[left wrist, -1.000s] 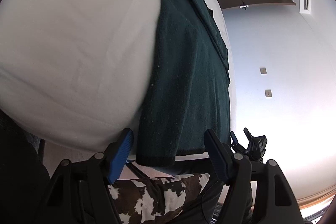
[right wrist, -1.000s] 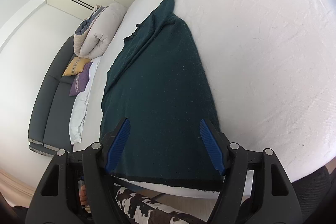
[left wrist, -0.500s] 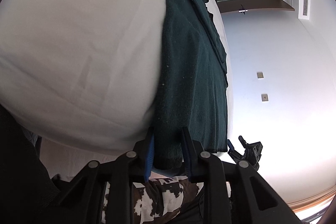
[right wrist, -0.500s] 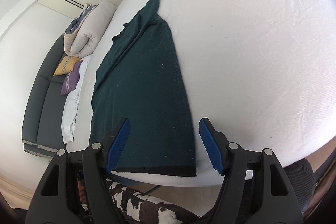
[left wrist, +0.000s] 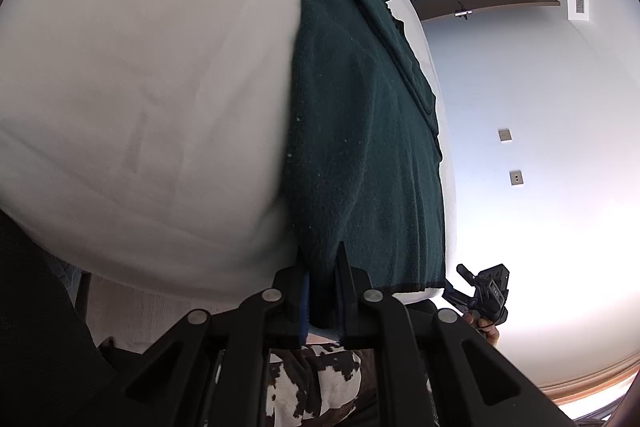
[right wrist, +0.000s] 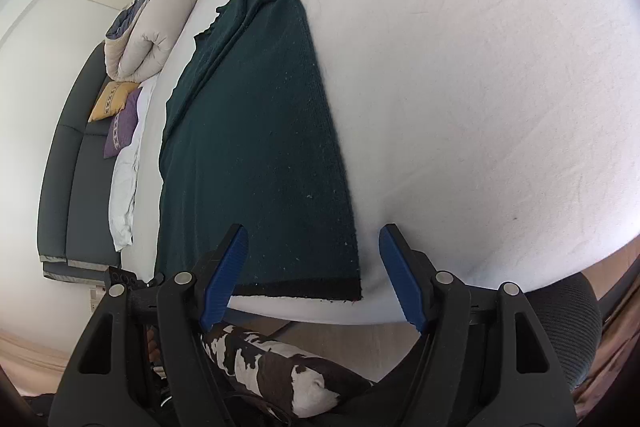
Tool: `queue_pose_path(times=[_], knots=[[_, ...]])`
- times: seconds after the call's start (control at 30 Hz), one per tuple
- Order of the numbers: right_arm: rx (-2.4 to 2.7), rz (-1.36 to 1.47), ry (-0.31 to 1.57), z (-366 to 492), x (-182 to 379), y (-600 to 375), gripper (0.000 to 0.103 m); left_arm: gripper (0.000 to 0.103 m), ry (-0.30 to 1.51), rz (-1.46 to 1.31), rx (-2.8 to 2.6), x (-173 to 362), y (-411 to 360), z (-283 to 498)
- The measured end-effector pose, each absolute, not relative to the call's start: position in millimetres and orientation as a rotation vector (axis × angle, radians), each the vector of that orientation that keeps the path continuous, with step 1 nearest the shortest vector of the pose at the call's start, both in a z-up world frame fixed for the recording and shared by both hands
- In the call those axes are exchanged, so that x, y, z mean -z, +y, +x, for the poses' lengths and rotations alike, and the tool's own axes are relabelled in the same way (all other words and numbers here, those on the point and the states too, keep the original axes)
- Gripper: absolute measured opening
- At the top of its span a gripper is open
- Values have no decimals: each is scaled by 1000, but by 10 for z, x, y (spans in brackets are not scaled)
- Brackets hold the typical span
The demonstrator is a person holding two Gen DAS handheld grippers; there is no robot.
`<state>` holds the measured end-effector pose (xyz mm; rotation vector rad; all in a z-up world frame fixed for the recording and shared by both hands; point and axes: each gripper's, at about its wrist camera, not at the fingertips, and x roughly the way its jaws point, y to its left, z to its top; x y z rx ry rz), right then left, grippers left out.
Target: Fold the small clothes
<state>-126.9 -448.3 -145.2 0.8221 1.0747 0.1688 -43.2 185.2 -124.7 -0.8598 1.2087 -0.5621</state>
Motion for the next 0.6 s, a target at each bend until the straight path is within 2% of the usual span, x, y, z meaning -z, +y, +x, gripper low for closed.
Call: queue_pose_path(times=[0.13, 0.2, 0.27, 0.3, 0.37, 0.47, 0.6], knots=[[-209, 850, 1098, -1243, 1509, -4414, 59, 10, 1191, -869, 556, 1197, 1875, -478], [-217, 867, 1097, -1245, 1539, -4425, 49, 10, 1185, -868, 550, 1194, 1887, -492], [-204, 872, 1111, -1244, 1580, -4435, 27, 9, 1182, -871, 545, 1195, 1901, -502], [-197, 871, 1112, -1253, 1592, -4434, 25, 9, 1179, -873, 544, 1190, 1909, -508], [-189, 855, 1115, -1278, 1591, -4450, 12, 9, 1172, -873, 544, 1172, 1925, -518], [-180, 838, 1102, -1305, 1544, -4447, 7, 9, 1148, -877, 554, 1099, 1946, -531], [-197, 807, 1069, -1283, 1390, -4393, 5, 9, 1106, -882, 568, 951, 1969, -523]])
